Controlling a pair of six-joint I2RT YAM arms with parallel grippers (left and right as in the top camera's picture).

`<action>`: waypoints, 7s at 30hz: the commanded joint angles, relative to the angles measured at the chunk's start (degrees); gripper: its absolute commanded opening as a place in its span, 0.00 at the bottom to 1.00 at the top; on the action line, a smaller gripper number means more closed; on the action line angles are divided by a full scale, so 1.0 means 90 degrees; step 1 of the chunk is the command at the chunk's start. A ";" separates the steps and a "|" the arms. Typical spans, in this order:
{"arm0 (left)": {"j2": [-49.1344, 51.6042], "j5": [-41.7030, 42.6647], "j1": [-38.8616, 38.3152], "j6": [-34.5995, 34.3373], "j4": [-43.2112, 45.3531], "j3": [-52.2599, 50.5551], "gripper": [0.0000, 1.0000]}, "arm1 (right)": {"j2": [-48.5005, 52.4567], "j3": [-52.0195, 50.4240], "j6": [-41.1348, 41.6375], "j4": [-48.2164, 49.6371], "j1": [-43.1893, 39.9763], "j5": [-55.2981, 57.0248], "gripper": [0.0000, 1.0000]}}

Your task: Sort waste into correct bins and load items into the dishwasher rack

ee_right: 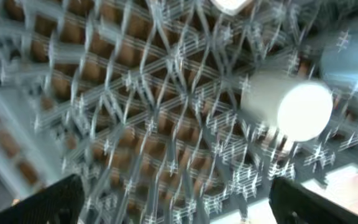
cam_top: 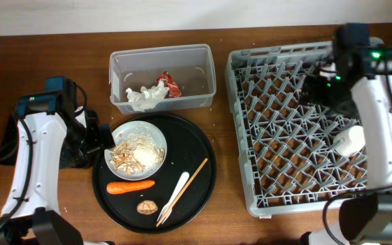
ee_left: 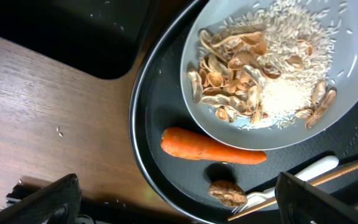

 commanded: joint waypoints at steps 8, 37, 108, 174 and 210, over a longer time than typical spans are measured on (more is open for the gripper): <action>0.0066 0.0223 -0.2902 0.0049 0.1355 0.0002 0.99 | -0.2703 -0.3881 -0.0117 0.0478 -0.0046 -0.1163 0.99; 0.2936 -0.0185 -0.3551 -0.1149 0.3191 0.0000 0.75 | -0.3786 -0.4461 -0.0114 0.0391 -0.0046 -0.1525 0.99; 0.0913 0.0906 0.0318 0.1450 0.2244 0.1277 0.00 | -0.3786 -0.4461 -0.0114 0.0376 -0.0046 -0.1501 0.99; 0.0007 0.1649 -0.3691 0.1243 0.2191 -0.0495 0.01 | -0.3786 -0.4461 -0.0114 0.0391 -0.0046 -0.1498 0.99; 0.0321 0.0427 -0.0901 -0.4959 0.3453 -0.3359 0.46 | -0.3786 -0.4461 -0.0117 0.0391 -0.0046 -0.1498 0.98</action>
